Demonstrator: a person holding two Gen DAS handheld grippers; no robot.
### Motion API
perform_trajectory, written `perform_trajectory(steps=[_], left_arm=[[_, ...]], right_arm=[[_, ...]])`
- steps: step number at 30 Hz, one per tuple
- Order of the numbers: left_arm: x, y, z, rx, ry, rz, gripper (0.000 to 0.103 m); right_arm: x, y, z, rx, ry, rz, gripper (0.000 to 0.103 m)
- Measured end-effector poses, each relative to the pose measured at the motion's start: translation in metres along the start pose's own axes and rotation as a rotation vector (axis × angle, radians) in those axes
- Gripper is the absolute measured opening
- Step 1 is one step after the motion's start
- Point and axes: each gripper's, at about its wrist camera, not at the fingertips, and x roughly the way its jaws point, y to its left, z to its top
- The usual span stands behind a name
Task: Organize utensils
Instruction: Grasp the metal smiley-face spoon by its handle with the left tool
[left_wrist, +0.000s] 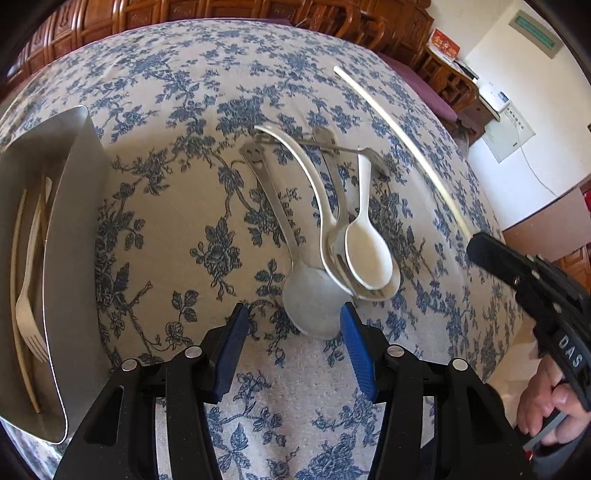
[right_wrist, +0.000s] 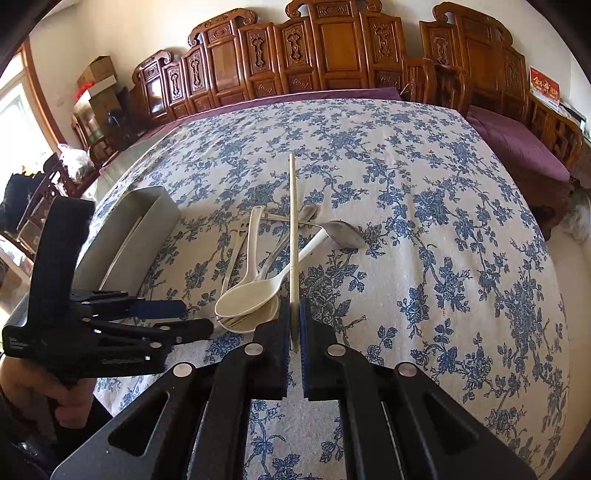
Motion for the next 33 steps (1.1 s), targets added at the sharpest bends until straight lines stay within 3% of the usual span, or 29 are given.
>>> perform_trajectory(steps=[2,4,10,22,23,25,33], left_arm=[[0.0,0.001,0.001,-0.021,0.003,-0.011,0.036],[0.002,0.003,0.003,-0.04,0.022,-0.029,0.02],[-0.004,0.003,0.003,-0.042,0.003,-0.008,0.0],[-0.019,0.001,0.007,0.006,-0.058,0.028,0.0],[-0.018,0.001,0.009,0.011,-0.067,0.033,0.001],[-0.015,0.0,0.015,0.018,-0.083,0.037,0.014],[0.012,-0.005,0.027,0.066,-0.118,0.115,0.026]], right_arm=[[0.0,0.001,0.0,0.0,0.0,0.0,0.006],[0.0,0.0,0.0,0.0,-0.001,0.0,0.006],[-0.006,0.003,0.0,0.003,-0.01,0.0,0.006],[-0.009,0.012,-0.004,-0.005,-0.012,0.0,0.006],[-0.01,0.012,-0.004,-0.005,-0.012,-0.001,0.006],[-0.011,0.01,-0.005,-0.003,-0.012,-0.004,0.006],[-0.012,-0.002,-0.011,0.015,-0.005,-0.011,0.006]])
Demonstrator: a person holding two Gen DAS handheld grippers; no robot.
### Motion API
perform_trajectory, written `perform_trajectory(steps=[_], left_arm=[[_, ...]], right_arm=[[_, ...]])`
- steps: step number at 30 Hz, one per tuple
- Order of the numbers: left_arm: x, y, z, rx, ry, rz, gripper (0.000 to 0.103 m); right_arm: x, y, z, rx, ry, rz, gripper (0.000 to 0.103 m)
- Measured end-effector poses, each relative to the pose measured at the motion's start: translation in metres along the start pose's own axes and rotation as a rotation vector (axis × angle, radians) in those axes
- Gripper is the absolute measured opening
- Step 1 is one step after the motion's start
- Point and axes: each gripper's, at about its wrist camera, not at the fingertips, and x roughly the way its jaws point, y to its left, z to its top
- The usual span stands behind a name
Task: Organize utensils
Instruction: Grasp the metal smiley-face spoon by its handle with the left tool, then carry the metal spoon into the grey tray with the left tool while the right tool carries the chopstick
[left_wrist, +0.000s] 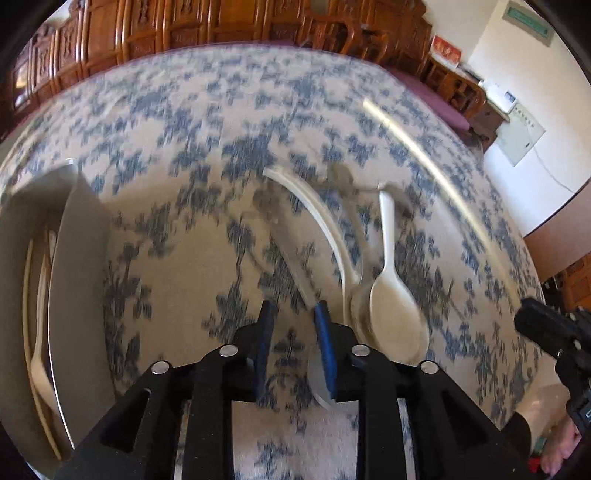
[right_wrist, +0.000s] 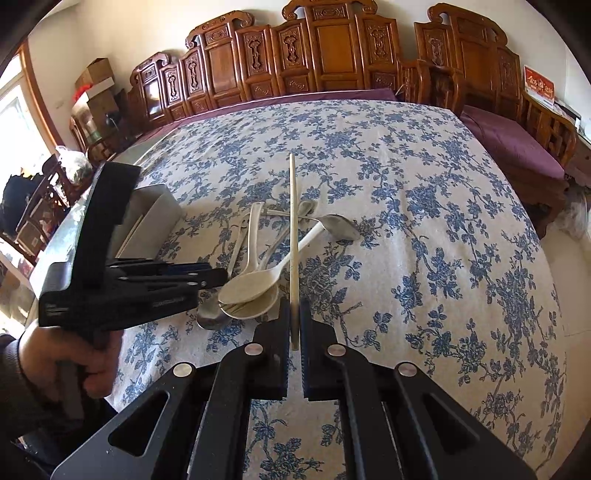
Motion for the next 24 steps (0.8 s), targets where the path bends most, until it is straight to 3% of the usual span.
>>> perform_trajectory(steps=[9,11,12,16,24], left_arm=[[0.011,-0.014,0.013,0.068,0.005,0.079,0.03],[0.012,-0.016,0.013,0.088,0.013,0.114,0.022],[0.012,-0.014,0.013,0.094,0.017,0.124,0.013],[0.008,-0.003,0.012,0.087,0.049,0.104,0.005],[-0.011,0.008,-0.001,0.098,0.05,0.059,0.005]], right_arm=[[0.007,-0.006,-0.001,0.01,0.004,-0.004,0.006],[0.007,-0.005,-0.001,0.009,0.004,-0.003,0.006],[0.007,-0.004,-0.001,0.007,0.002,-0.002,0.006],[0.005,-0.001,-0.002,0.007,-0.004,-0.006,0.006],[0.006,0.003,-0.003,0.016,-0.014,-0.002,0.006]])
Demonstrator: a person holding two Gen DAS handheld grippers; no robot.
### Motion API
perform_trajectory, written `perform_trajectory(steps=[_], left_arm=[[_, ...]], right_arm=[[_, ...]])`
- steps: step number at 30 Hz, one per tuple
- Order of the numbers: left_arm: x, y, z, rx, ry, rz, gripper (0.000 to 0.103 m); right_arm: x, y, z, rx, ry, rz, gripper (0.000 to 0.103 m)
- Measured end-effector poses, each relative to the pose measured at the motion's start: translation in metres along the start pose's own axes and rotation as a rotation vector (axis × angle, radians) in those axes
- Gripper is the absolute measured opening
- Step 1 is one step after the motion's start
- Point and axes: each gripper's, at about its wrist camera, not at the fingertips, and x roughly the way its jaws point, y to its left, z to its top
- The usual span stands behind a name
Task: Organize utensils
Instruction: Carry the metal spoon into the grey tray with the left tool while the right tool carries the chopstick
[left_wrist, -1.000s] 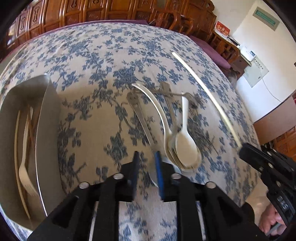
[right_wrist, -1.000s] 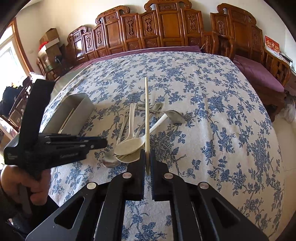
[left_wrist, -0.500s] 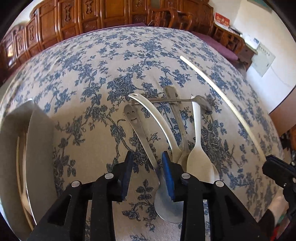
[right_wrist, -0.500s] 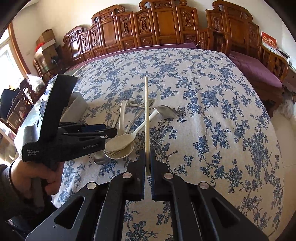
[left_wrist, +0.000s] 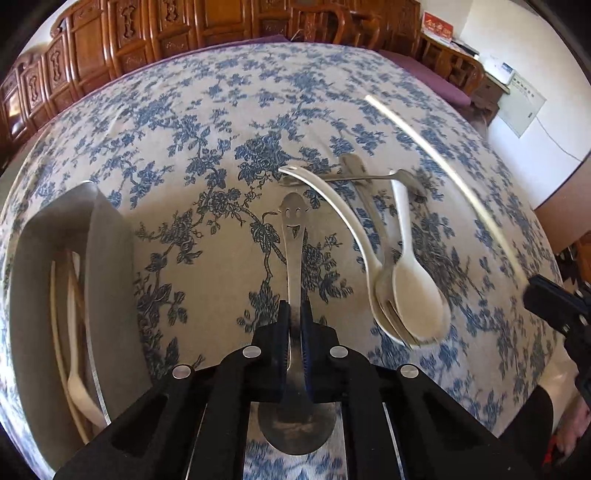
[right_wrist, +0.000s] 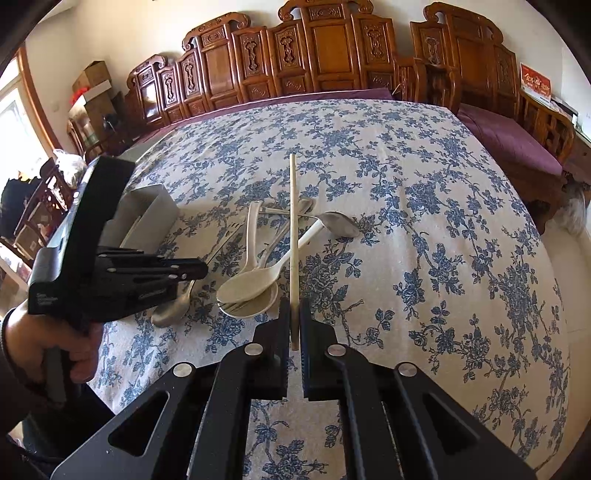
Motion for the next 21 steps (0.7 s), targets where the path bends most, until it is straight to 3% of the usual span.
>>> perform_trajectory(steps=[12,21], left_arm=[[-0.059,0.014,-0.015,0.012,-0.091,-0.009,0.005],[-0.108,0.055,-0.019,-0.021,-0.169,-0.006,0.005]], right_arm=[[-0.002,0.031,0.007,-0.034,-0.021,0.028,0.006],[-0.001,0.068,0.017,-0.059,-0.043,0.069,0.006]])
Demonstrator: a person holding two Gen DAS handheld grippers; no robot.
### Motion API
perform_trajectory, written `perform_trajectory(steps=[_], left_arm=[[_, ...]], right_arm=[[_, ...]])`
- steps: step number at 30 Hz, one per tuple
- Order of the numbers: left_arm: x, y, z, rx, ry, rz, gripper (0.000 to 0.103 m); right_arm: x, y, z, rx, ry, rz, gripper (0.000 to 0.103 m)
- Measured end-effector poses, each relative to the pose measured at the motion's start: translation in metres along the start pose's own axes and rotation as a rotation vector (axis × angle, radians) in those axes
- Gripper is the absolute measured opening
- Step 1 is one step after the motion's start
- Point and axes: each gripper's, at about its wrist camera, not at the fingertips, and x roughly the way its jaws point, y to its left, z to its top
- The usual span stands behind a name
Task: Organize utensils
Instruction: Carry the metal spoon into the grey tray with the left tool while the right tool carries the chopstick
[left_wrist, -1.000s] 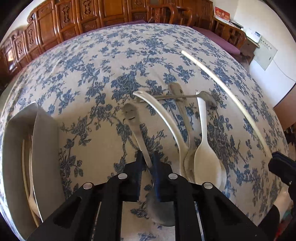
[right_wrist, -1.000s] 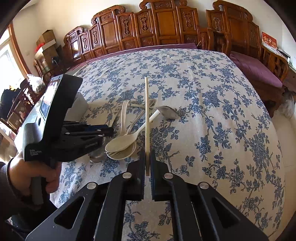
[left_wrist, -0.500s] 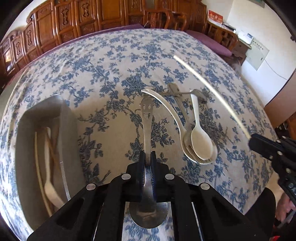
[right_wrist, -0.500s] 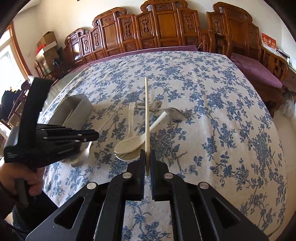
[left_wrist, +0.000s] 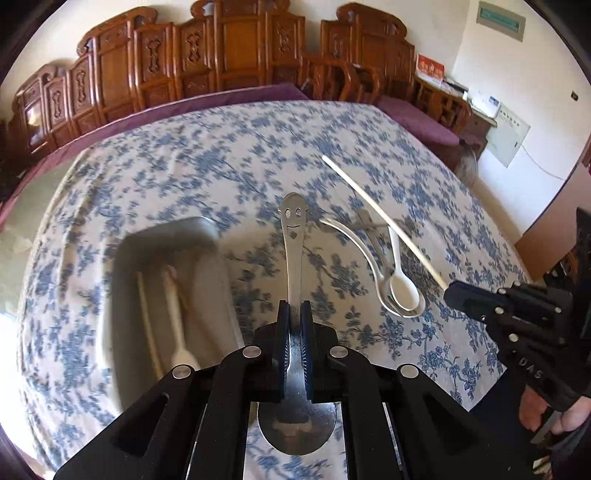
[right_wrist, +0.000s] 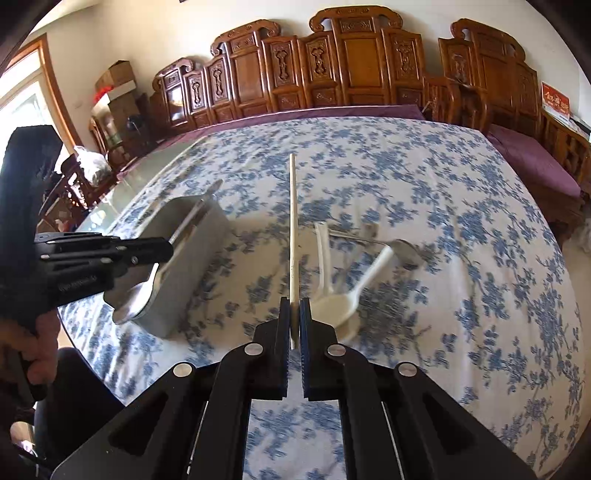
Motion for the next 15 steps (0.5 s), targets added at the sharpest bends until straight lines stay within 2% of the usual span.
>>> perform_trajectory(steps=[8,15], left_arm=[[-0.005,0.044,-0.004,-0.028,0.002,0.048,0.005],[0.027,0.085,-0.016,-0.053,0.07,0.124,0.005]], right_arm=[[0.007,0.031,0.01,-0.022,0.002,0.016,0.006],[0.018,0.053,0.011,-0.047,0.021,0.044,0.006]])
